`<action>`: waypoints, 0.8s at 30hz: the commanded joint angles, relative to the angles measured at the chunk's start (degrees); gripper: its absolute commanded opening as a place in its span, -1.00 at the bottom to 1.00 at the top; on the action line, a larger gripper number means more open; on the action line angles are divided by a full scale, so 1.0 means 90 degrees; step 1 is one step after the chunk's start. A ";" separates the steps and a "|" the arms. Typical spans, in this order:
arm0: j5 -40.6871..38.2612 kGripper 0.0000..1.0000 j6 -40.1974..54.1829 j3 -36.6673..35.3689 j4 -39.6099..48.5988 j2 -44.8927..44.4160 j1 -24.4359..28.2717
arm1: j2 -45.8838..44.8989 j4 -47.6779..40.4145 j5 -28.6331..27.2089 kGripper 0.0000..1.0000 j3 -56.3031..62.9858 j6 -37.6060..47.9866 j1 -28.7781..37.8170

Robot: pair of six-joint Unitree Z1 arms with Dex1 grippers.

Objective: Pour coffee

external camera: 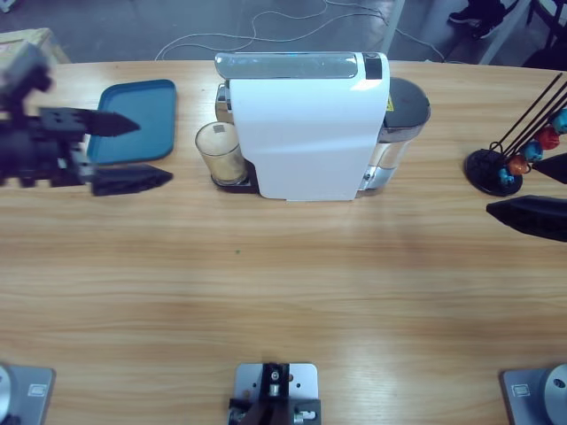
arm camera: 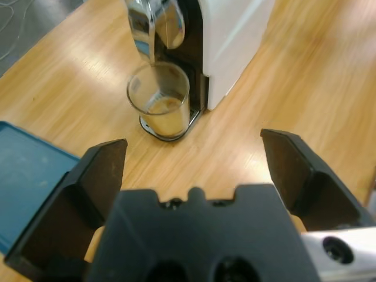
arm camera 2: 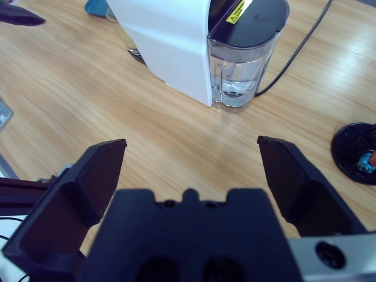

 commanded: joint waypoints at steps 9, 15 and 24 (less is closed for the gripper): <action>-0.0370 1.00 0.0618 0.0139 -0.1995 0.2101 0.0279 | 0.0199 0.0858 0.0267 1.00 -0.0106 -0.0086 0.0037; -0.0716 1.00 0.0618 0.0266 -0.2758 0.2628 0.0398 | 0.0228 0.0887 0.0273 1.00 -0.0112 -0.0084 0.0035; -0.0927 1.00 0.0610 0.0317 -0.3325 0.3013 0.0535 | 0.0316 0.0887 0.0326 1.00 -0.0106 -0.0086 0.0035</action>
